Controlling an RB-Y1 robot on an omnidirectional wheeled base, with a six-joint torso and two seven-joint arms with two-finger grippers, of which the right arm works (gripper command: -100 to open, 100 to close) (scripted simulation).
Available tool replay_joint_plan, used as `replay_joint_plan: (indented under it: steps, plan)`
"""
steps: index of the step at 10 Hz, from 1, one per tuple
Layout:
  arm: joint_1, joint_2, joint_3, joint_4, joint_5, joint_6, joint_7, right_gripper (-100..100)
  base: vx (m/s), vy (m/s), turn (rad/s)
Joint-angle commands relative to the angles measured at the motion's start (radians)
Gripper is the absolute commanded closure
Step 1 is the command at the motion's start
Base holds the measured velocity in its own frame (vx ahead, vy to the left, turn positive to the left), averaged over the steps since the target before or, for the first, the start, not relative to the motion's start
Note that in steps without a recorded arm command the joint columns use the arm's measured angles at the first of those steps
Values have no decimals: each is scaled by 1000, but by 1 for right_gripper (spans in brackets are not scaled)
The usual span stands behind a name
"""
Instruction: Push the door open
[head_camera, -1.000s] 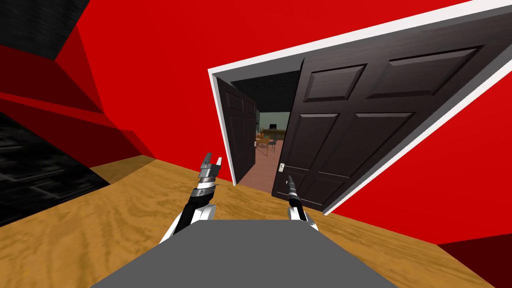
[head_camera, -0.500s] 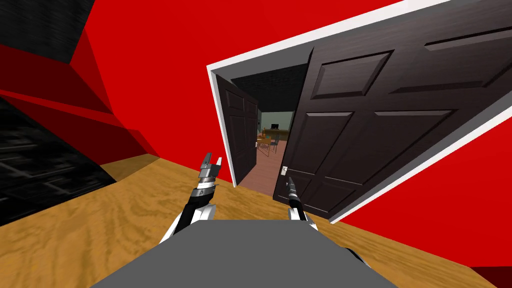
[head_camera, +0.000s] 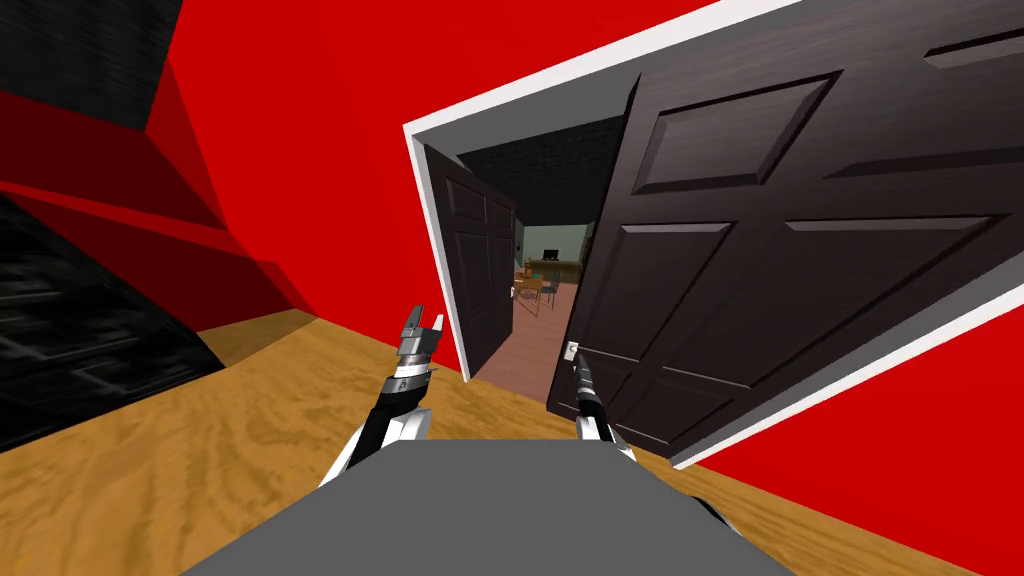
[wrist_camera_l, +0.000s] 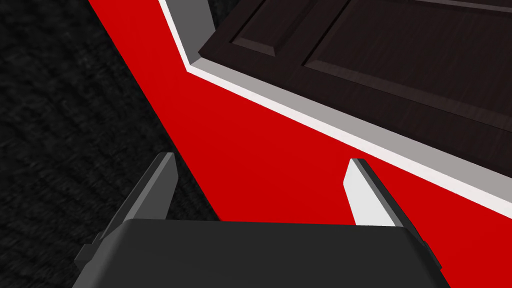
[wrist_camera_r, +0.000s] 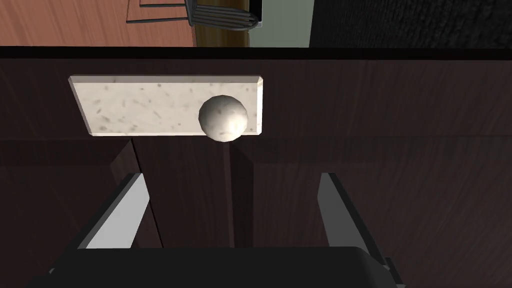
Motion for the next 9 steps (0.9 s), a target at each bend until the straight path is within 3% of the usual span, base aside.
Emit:
replay_joint_plan:
  steps: [1, 6, 7, 9]
  plan:
    - [-2, 0, -3, 5, -2, -2, 2, -100, 207, -67, 31]
    - [-2, 1, -8, 13, -4, -6, 5, -100, 154, -54, 18]
    - [-2, 1, -8, 13, -4, -6, 5, 100, -12, 3, 5]
    - [-2, 1, -8, 13, -4, -6, 5, 100, -18, 3, 3]
